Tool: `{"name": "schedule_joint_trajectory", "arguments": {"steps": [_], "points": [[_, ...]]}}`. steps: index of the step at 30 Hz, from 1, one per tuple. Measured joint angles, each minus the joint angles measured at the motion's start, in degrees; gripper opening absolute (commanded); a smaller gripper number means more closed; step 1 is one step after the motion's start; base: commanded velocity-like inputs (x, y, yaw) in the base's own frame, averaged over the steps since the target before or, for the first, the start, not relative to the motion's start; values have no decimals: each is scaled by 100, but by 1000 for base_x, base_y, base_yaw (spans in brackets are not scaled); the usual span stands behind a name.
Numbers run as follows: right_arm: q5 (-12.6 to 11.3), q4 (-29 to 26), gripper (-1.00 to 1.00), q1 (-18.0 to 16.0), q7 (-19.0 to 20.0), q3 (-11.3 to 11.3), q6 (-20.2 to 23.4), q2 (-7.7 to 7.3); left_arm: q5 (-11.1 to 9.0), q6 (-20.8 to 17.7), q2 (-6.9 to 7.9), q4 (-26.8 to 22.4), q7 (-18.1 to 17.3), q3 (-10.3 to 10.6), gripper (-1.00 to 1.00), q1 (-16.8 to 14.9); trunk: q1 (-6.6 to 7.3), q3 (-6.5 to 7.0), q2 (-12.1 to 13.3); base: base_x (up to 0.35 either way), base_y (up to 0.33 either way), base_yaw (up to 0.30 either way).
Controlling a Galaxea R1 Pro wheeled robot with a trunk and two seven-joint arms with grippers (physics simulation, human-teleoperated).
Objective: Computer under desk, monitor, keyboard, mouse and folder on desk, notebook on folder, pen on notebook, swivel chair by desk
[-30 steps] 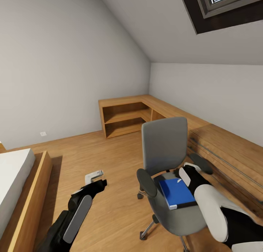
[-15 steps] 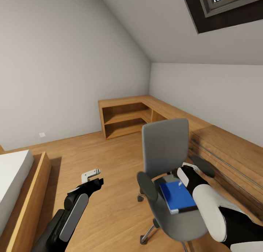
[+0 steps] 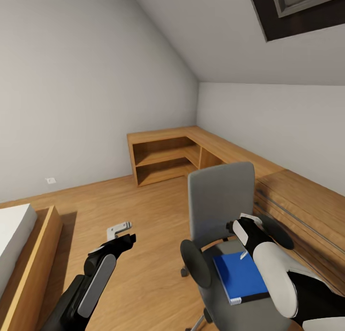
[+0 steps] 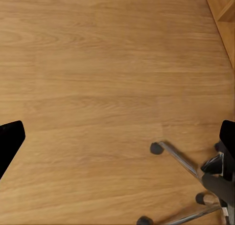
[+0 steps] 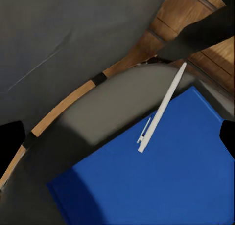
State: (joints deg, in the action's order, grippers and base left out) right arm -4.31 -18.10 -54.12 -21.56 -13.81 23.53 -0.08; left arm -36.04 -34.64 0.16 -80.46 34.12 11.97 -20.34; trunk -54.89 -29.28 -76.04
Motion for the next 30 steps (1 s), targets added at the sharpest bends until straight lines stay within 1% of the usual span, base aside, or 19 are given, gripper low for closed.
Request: {"name": "schedule_joint_trajectory", "arguments": {"steps": [3,6,8,9,12,13,17,30], "points": [[6,10,100,1,-24,1,-2,-3,-19,-7,0,-62,-2,-4,100,0,0,0,0,25,0,0],[9,17,100,4,-31,5,-12,-37,-90,-22,0,-269,-3,-7,100,0,-1,0,0,8,0,0],[12,22,100,4,-32,5,-27,-93,-229,-31,2,-494,-4,-9,100,0,-1,0,0,3,0,0],[13,30,100,6,-32,5,-80,-147,-359,-36,5,-648,-1,-15,100,7,-1,0,0,1,0,0],[7,106,100,3,-33,5,-214,-226,-484,-42,12,-829,2,-29,100,15,-1,0,0,0,0,0],[4,151,100,2,-33,5,-246,-243,-506,-42,13,-868,3,-32,100,16,-22,-18,-38,0,0,0],[2,223,100,4,-30,7,-293,-268,-537,-44,16,-926,3,-36,100,18,-110,-89,-199,0,0,0],[1,238,100,3,-27,7,-307,-282,-544,-49,16,-938,3,-37,100,18,-396,-323,-720,0,0,0]]}}
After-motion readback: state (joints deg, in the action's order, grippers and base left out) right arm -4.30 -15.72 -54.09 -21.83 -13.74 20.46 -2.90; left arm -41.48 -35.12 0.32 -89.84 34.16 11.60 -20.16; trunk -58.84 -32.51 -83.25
